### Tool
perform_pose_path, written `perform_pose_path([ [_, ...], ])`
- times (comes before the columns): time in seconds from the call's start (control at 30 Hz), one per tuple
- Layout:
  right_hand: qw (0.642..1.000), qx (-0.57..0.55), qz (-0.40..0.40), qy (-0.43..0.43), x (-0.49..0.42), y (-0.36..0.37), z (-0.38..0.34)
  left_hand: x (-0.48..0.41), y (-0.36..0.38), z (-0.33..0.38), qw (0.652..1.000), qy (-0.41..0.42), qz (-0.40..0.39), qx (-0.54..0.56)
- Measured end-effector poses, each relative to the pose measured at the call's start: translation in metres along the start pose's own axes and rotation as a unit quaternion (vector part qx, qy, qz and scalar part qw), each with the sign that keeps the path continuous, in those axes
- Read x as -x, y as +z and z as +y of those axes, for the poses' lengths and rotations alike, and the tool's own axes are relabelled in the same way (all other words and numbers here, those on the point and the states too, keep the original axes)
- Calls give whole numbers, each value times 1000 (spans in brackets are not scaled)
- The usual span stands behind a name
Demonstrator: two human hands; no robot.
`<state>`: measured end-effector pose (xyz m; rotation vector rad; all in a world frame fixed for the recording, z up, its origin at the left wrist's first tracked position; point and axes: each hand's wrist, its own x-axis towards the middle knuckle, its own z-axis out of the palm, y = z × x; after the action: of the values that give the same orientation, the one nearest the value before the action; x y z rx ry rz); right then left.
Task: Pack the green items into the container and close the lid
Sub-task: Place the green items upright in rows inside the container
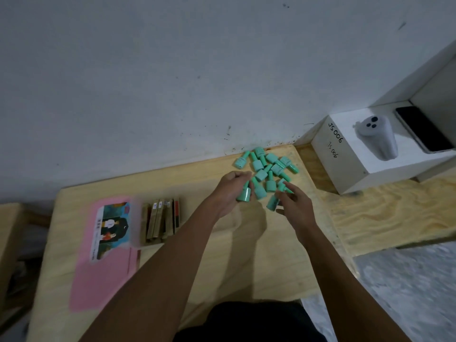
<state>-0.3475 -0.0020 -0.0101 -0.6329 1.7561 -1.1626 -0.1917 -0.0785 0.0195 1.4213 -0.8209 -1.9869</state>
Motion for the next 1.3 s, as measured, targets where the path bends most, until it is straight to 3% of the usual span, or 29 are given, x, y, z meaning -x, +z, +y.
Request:
perform_pose_path([
  [0.13, 997, 41, -35, -54, 10, 34, -12, 21, -41, 10, 986, 115, 61, -103],
  [0.23, 982, 133, -41, -131, 9, 65, -18, 28, -72, 12, 934, 208, 146, -252],
  [0.33, 954, 243, -44, -172, 6, 94, -21, 26, -95, 8, 883, 270, 189, -335],
  [0.53, 806, 519, -9, -284, -18, 117, -12, 14, -106, -4, 867, 278, 205, -360],
  [0.63, 777, 541, 4, -322, -25, 119, -3, 5, -105, -12, 870, 263, 204, -364],
  [0.9, 776, 528, 54, -339, -29, 120, 14, -18, -104, -35, 852, 229, 172, -440],
  [1.3, 832, 448, 20, -325, -32, 116, 24, -23, -97, -49, 811, 253, 196, -490],
])
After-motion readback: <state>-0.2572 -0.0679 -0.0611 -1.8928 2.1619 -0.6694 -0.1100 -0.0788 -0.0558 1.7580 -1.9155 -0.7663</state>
